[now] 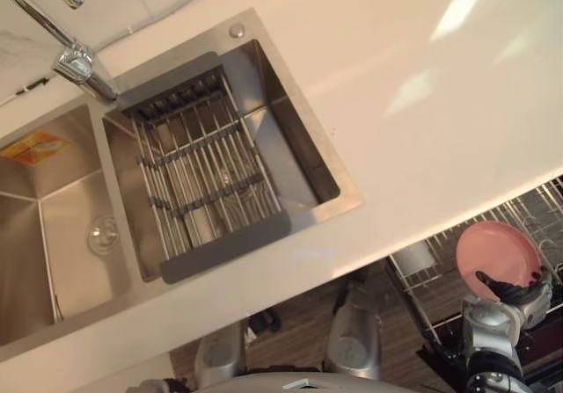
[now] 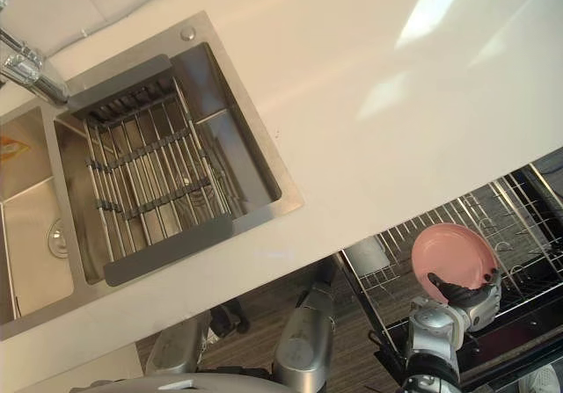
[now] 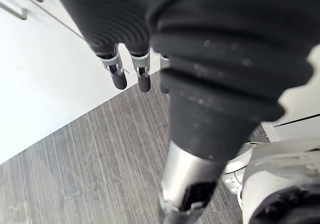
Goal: Walk over to the sink, pick up the cup, carry it to the dishwasher, place the cup inside the dishwasher, then close the dishwasher door
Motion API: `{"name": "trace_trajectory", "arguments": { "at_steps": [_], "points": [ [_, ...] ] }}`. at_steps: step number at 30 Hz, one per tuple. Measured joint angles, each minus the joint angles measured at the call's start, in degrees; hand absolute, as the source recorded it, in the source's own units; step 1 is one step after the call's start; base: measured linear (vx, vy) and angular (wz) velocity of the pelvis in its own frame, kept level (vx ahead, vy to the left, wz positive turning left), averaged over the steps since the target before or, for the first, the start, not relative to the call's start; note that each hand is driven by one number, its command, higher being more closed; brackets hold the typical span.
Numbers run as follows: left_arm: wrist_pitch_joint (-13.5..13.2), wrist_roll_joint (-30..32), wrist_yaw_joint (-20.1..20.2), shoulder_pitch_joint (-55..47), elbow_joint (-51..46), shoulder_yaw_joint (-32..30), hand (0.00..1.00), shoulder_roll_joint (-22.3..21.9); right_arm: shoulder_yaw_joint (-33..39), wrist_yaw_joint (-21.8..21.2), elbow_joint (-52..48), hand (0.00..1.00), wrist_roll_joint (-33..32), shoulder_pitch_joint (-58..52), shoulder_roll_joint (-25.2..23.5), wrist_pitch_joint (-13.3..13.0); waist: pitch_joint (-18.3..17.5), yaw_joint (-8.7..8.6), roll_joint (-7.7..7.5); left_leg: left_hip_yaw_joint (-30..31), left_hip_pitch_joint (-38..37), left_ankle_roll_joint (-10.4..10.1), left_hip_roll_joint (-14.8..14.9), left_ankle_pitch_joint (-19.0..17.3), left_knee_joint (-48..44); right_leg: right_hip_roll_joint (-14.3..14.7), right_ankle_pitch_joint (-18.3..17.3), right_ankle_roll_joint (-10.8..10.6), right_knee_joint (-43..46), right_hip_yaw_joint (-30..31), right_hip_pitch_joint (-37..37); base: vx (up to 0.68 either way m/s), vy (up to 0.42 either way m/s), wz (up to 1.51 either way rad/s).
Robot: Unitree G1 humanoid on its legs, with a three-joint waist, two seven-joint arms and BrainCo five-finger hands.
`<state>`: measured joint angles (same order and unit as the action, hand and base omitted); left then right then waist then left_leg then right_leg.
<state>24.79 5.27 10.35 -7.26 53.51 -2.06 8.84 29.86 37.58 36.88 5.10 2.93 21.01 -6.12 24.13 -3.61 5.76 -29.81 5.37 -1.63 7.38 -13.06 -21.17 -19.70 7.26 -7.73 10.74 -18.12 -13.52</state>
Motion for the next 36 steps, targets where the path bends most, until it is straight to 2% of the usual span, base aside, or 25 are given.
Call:
{"name": "trace_trajectory", "arguments": {
  "at_steps": [1,5,7,11,13,14,16,17,19,23,25,26,28,29,31,32,33,34,36],
  "points": [
    [0.1,1.3,-0.5,0.0,0.0,0.1,0.00,0.0,0.0,0.0,-4.5,0.00,-0.1,-1.0,-1.1,-0.6,-0.6,-0.22,-1.01,-0.1,-0.4,-0.6,0.4,-0.5,0.0,0.5,0.0,0.0,-0.4,0.0,0.5,0.02,-0.039,-0.12],
    [0.5,4.9,-1.9,-0.1,0.1,0.4,0.00,0.1,0.7,-1.2,-18.8,0.00,1.4,-2.8,-1.5,-1.8,-3.2,-0.35,-3.20,-1.4,-2.8,-1.5,2.4,-1.5,-0.7,2.6,0.1,0.2,-1.6,0.7,2.6,0.04,-0.020,-0.25],
    [0.4,7.1,-2.4,-0.5,0.1,0.4,0.00,0.0,3.1,-2.7,-25.3,0.00,1.5,-2.7,-1.3,-2.8,-4.6,-0.39,-5.67,-2.5,-4.6,-2.2,3.6,-2.0,-0.9,4.1,0.1,0.2,-1.8,1.8,3.6,0.08,-0.022,-0.31],
    [2.3,10.8,-0.6,-2.4,1.4,0.0,0.00,0.0,7.8,-5.0,-29.4,0.00,-0.1,-2.7,0.8,-3.6,-6.7,-0.89,-8.30,-4.1,-6.6,-3.1,4.4,-2.5,-1.1,5.6,0.1,0.3,-2.3,3.4,4.4,0.07,-0.007,-0.23],
    [2.7,12.0,0.3,-3.2,1.4,-0.1,0.00,-0.2,9.9,-6.6,-29.0,0.00,-2.3,-2.7,2.1,-3.1,-7.3,-1.28,-8.40,-4.7,-6.9,-3.2,4.6,-3.0,-1.6,5.9,0.1,0.3,-2.4,3.9,4.5,0.01,0.013,-0.19],
    [2.7,12.5,0.6,-3.8,1.4,-0.1,0.00,-0.4,12.1,-8.1,-28.1,0.00,-4.3,-2.6,3.1,-2.0,-7.3,-1.48,-8.38,-5.4,-7.5,-3.3,4.9,-3.4,-1.8,6.1,0.2,0.2,-2.3,4.8,4.6,-0.03,0.009,-0.24],
    [2.6,12.2,0.7,-4.3,1.4,-0.1,0.00,-0.7,16.4,-9.5,-22.1,0.00,-10.7,-2.6,5.5,-0.4,-7.9,-2.25,-8.44,-5.6,-7.6,-3.2,5.0,-3.8,-2.0,6.1,0.2,0.2,-2.4,5.1,4.6,-0.04,0.008,-0.13],
    [2.8,11.0,0.4,-4.9,1.7,-0.2,0.00,-0.8,21.4,-11.3,-14.7,0.00,-19.8,-2.7,7.2,0.2,-8.6,-3.04,-8.50,-5.6,-7.6,-3.2,5.0,-3.9,-2.0,6.1,0.2,0.2,-2.5,5.1,4.7,0.00,0.000,0.00],
    [3.7,9.1,0.2,-5.8,1.9,-0.2,0.00,-1.1,27.8,-13.1,-7.4,0.00,-28.3,-4.2,7.8,0.3,-9.9,-3.89,-8.04,-5.5,-7.5,-3.2,4.9,-3.8,-1.9,6.1,0.2,0.3,-2.5,4.8,4.6,0.00,0.000,0.00],
    [6.1,7.2,1.3,-7.1,2.0,-0.6,0.00,-1.8,33.8,-17.1,1.2,0.00,-36.5,-9.9,6.5,0.2,-12.5,-4.74,-6.44,-5.3,-7.4,-2.9,3.8,-3.1,-0.2,5.0,0.1,0.2,-2.4,4.4,4.5,-0.03,-0.003,0.05],
    [6.7,6.1,2.4,-6.8,1.5,-2.8,0.00,-2.1,35.8,-19.8,5.0,0.00,-40.9,-11.8,1.8,-2.0,-13.7,-5.45,-6.01,-4.3,-7.5,-2.9,1.9,-1.9,2.3,3.5,-0.4,0.6,-2.3,3.3,4.7,-0.06,-0.003,0.29],
    [6.7,6.2,2.4,-6.8,1.2,-2.8,0.00,-2.1,35.8,-20.5,5.2,0.00,-41.8,-11.9,0.0,-2.5,-13.9,-5.59,-5.89,-4.0,-7.5,-2.8,1.5,-1.7,2.6,3.2,-0.4,0.6,-2.3,3.2,4.7,-0.07,-0.009,0.23],
    [6.7,6.1,2.4,-6.6,1.1,-2.9,0.00,-2.0,33.0,-24.2,5.2,0.00,-45.6,-11.8,-7.6,-3.3,-14.4,-5.62,-4.97,-3.2,-7.5,-2.5,0.5,-0.8,3.9,2.6,-0.4,0.7,-2.2,2.9,4.7,-0.08,-0.020,0.13],
    [6.7,6.1,2.4,-6.6,1.0,-2.9,0.00,-2.0,32.0,-25.4,5.3,0.00,-46.6,-11.8,-9.5,-3.3,-14.5,-5.44,-4.80,-3.1,-7.6,-2.4,0.1,-0.6,4.4,2.4,-0.4,0.7,-2.2,2.9,4.6,-0.08,-0.020,0.14],
    [6.7,6.2,2.4,-6.3,0.8,-2.9,0.00,-2.0,26.4,-29.9,5.3,0.00,-48.9,-11.6,-16.2,-3.4,-14.7,-4.29,-4.37,-2.2,-7.6,-2.0,-0.6,0.3,5.8,1.9,-0.3,0.9,-2.4,1.7,5.0,-0.06,-0.034,0.20],
    [6.6,6.2,2.4,-6.3,0.5,-2.9,0.00,-2.0,24.9,-30.5,5.3,0.00,-49.2,-11.6,-17.4,-3.6,-14.6,-3.98,-4.32,-1.6,-7.6,-1.9,-0.9,0.6,6.3,1.8,-0.3,0.8,-2.6,1.3,5.3,-0.02,-0.044,0.30],
    [6.5,6.3,2.4,-6.6,-0.4,-2.9,0.00,-2.0,24.1,-31.3,5.4,0.00,-50.0,-11.7,-18.5,-5.4,-14.6,-3.19,-4.33,-1.0,-7.5,-1.9,-1.0,1.1,6.8,1.7,-0.3,0.9,-3.0,0.4,5.7,0.01,-0.035,0.32],
    [6.3,6.4,2.3,-6.9,-0.8,-2.8,0.00,-2.0,21.8,-32.0,5.8,0.00,-50.1,-12.2,-18.4,-5.7,-14.6,-2.61,-4.44,-0.3,-7.5,-1.8,-1.4,1.9,7.9,1.6,-0.3,0.9,-3.3,-0.1,5.9,0.01,-0.033,0.30],
    [6.1,8.2,2.3,-7.0,-1.1,-1.8,0.00,-2.2,18.5,-32.5,6.2,0.00,-50.2,-12.4,-18.1,-6.7,-14.6,-2.64,-4.26,0.5,-7.6,-1.9,-2.2,3.4,10.1,1.0,-0.2,0.9,-3.1,-1.3,5.9,0.03,-0.022,0.25]
  ]
}}
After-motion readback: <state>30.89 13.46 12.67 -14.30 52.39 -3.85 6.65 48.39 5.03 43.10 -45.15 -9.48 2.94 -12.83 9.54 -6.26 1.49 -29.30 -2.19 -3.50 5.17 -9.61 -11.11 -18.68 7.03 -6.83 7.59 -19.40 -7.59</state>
